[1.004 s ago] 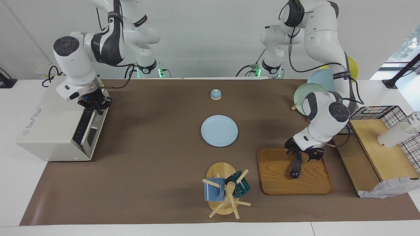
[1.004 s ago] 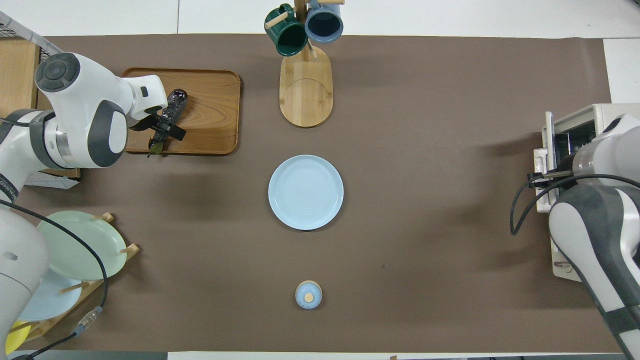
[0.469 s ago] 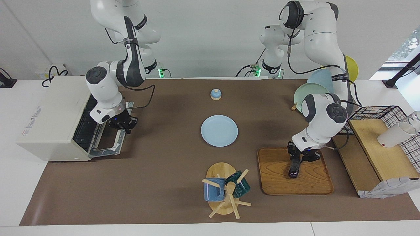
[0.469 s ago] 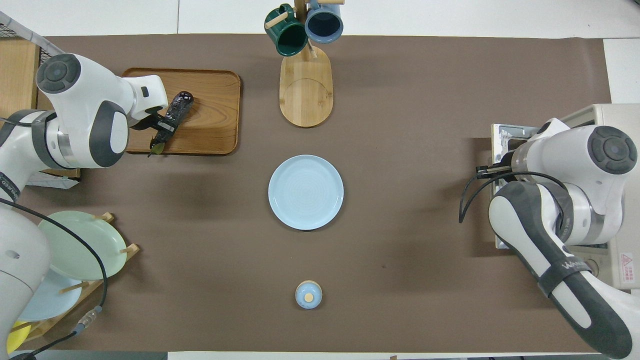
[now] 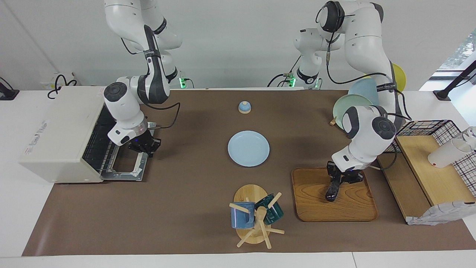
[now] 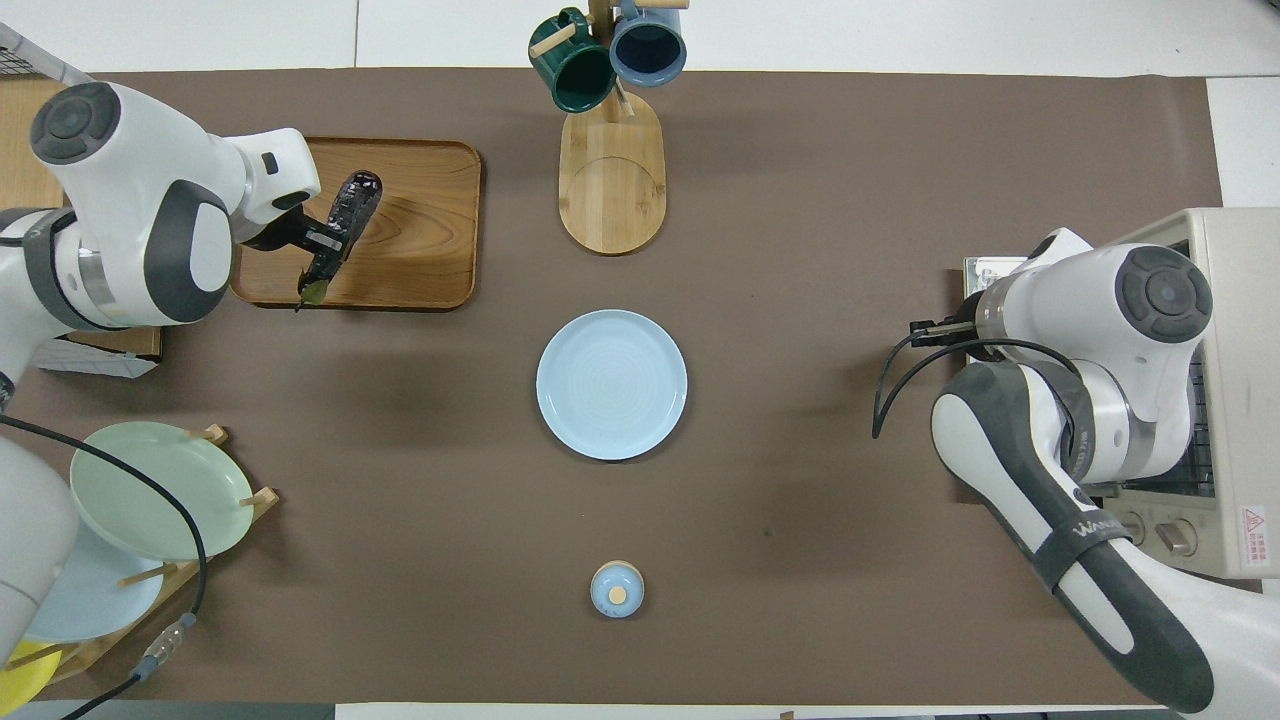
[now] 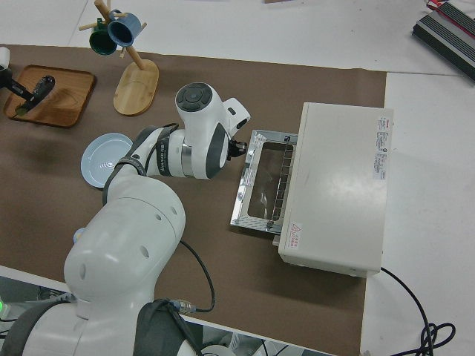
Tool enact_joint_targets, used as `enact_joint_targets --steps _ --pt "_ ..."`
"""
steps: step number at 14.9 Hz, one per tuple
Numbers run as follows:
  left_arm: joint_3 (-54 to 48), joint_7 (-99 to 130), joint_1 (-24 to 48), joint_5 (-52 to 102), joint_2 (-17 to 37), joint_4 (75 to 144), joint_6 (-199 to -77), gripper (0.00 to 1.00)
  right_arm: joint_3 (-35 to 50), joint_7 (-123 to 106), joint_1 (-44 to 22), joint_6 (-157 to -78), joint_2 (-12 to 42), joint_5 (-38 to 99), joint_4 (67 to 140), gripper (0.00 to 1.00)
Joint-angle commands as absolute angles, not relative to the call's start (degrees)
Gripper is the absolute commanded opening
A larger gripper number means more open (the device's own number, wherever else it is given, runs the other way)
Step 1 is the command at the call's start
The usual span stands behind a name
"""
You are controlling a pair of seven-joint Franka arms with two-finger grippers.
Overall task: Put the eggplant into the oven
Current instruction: 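Carry the eggplant toward the plate while the right gripper opens the oven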
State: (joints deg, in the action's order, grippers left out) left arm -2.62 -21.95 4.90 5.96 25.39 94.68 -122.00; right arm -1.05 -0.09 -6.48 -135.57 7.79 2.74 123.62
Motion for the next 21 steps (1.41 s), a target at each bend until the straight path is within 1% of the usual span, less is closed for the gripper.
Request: enact_joint_targets --steps 1,3,5,6,7,8,9,11,12,14,15,16,19,21 --pt "-2.28 -13.21 6.23 7.12 17.16 97.03 -114.29 0.00 -1.32 0.52 -7.73 -129.66 7.21 5.18 119.72 0.00" --pt "-2.29 -9.08 9.04 7.56 13.12 98.60 -109.71 0.00 -1.32 1.49 -9.14 -128.50 7.38 5.27 118.31 0.00" --pt "-2.29 -3.37 13.16 8.69 8.72 102.81 -108.63 0.00 -1.23 4.38 -9.66 -128.32 7.56 5.19 117.25 0.00" --pt "-2.29 0.05 15.10 9.48 7.31 104.31 -108.89 0.00 -1.32 5.35 -11.41 -128.41 7.56 5.10 117.25 0.00" --pt "-2.29 3.22 17.55 9.75 7.03 104.67 -109.24 0.00 -1.32 6.41 -11.95 -128.50 7.56 5.01 117.25 0.00" --pt "-2.29 6.91 20.10 9.76 6.68 105.55 -110.29 0.00 -1.32 7.29 -12.13 -128.58 7.56 4.75 117.25 0.18" --pt "-2.29 12.69 23.17 9.84 6.16 106.77 -111.69 0.00 -1.32 7.90 -12.30 -128.58 7.56 4.49 117.25 0.20" --pt "-2.20 20.80 29.50 9.84 4.49 110.46 -114.68 0.00 -1.32 7.74 -12.13 -128.58 7.65 4.39 117.16 0.19" --pt "-2.28 22.22 31.01 9.93 4.57 111.96 -117.83 0.00 -1.32 7.82 -12.22 -128.50 7.65 4.39 117.16 0.19" --pt "-2.29 23.11 33.91 11.76 6.75 112.33 -122.67 0.00 -1.32 7.91 -12.22 -128.50 7.65 4.39 117.16 0.21" --pt "-2.20 24.16 35.49 12.47 7.64 112.41 -125.39 0.00 -1.32 7.91 -12.30 -128.58 7.65 4.39 117.16 0.27" --pt "-2.20 24.95 36.12 12.48 8.34 112.59 -127.16 0.00 -1.23 7.91 -12.30 -128.67 7.65 4.39 117.16 0.27" --pt "-2.02 24.87 38.92 12.48 14.04 113.20 -133.13 0.00 -1.23 7.74 -12.30 -128.67 7.65 4.39 117.16 0.21" --pt "-2.11 24.26 38.59 12.48 14.59 113.56 -133.51 0.00 -1.23 7.73 -12.30 -128.58 7.65 4.31 117.16 0.20"
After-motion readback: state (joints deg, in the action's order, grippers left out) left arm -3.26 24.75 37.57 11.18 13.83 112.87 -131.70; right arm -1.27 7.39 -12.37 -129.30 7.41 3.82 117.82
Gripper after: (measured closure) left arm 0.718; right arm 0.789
